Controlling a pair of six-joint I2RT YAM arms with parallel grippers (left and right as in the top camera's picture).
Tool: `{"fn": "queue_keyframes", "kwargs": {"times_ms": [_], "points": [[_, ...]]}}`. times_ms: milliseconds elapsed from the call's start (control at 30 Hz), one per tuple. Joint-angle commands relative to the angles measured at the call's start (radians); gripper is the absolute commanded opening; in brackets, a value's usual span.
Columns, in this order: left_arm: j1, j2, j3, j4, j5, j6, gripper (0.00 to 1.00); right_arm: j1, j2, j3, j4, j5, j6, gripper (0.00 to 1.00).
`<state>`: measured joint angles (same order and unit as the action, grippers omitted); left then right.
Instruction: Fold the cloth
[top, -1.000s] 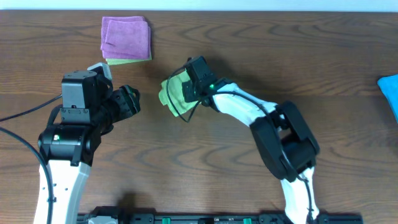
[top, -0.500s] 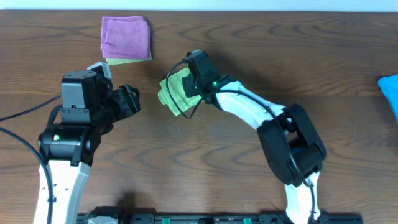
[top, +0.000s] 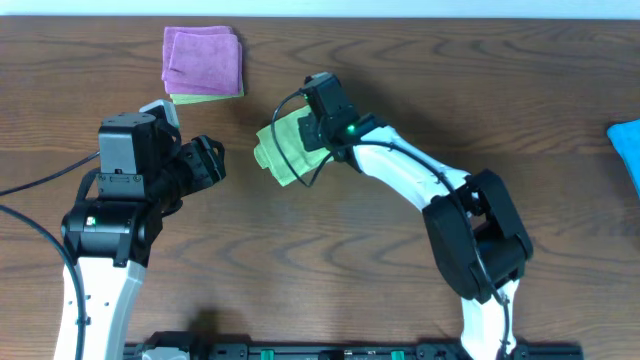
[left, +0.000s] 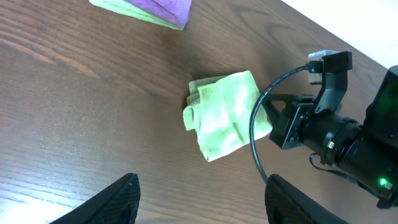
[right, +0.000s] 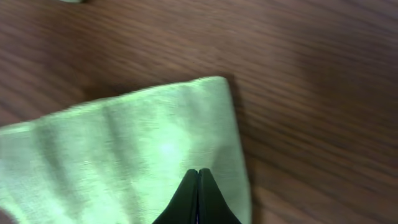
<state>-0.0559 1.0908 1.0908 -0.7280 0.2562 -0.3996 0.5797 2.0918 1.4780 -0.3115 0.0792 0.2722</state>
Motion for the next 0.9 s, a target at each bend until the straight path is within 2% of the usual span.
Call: {"fn": "queue_keyframes", "kwargs": {"times_ms": [0,867], "points": [[0.003,-0.006,0.007,0.003,0.007,-0.008,0.66,-0.023,0.048,0.011,-0.023,0.018,-0.027,0.01],[0.003,-0.006,0.007,0.022,0.037,-0.032,0.66,-0.023,0.083,-0.014,-0.064,-0.016,-0.027,0.01]]}}
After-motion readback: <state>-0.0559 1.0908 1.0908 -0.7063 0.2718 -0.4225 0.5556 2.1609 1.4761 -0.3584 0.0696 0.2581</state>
